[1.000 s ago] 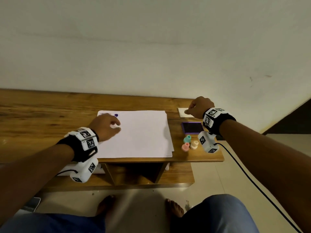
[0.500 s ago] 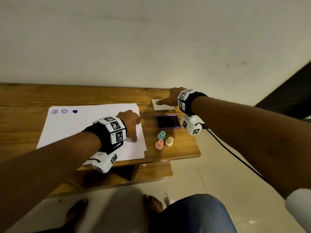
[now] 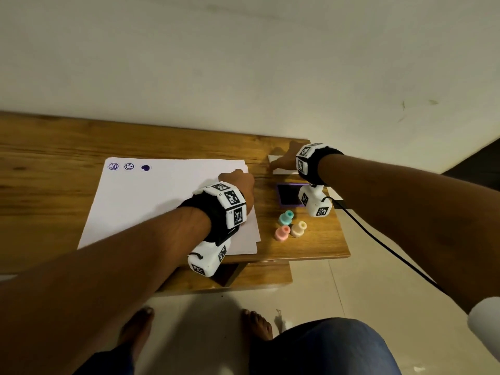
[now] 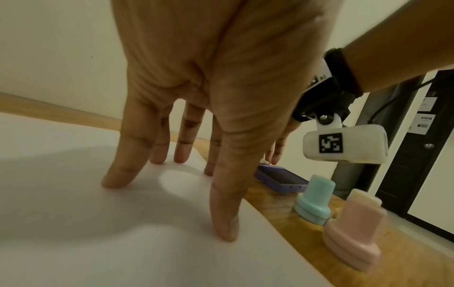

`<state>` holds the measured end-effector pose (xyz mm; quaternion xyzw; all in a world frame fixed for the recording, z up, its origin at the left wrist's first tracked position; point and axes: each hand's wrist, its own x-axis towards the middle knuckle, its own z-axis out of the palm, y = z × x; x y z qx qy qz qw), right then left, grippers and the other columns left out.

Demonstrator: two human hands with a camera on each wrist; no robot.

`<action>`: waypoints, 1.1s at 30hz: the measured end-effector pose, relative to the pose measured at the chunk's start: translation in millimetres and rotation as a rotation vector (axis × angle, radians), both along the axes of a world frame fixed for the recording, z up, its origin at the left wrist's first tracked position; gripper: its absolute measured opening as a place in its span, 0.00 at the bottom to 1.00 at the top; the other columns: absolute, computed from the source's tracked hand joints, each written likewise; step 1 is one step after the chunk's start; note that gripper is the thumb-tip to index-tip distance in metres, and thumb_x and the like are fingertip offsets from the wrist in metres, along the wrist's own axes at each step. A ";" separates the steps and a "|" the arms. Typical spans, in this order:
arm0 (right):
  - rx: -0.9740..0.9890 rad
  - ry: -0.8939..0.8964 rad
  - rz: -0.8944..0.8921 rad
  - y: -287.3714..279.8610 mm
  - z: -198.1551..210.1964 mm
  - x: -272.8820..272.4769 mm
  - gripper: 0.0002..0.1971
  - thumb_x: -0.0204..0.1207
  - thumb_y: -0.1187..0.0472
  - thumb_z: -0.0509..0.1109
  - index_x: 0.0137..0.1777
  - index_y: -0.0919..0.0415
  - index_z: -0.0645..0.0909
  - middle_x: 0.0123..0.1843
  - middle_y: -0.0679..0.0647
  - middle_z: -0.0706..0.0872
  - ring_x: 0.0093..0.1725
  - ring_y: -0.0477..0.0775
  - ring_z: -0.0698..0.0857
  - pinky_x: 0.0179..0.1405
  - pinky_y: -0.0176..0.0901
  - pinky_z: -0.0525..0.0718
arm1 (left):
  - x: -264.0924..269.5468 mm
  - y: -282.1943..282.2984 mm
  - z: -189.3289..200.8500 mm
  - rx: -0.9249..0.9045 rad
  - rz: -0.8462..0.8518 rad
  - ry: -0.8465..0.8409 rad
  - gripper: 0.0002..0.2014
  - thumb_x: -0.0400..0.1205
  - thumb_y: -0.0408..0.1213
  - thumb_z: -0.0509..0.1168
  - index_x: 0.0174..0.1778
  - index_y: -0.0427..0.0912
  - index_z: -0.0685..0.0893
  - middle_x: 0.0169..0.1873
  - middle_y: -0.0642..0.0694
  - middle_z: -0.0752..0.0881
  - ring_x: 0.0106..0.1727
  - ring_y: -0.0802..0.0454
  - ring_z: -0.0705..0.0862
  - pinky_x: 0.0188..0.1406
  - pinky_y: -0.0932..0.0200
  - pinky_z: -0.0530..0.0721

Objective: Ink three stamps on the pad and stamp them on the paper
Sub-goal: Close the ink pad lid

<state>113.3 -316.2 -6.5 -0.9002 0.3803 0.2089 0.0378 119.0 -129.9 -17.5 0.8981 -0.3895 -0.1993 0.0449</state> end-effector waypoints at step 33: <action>0.162 -0.218 -0.009 8.0 -6.3 -95.9 0.48 0.55 0.21 0.70 0.71 0.50 0.71 0.65 0.59 0.84 0.57 0.65 0.86 0.54 0.58 0.88 | 0.4 -34.5 13.4 -0.171 0.141 0.380 0.35 0.69 0.43 0.80 0.72 0.44 0.76 0.59 0.45 0.86 0.54 0.48 0.87 0.57 0.53 0.86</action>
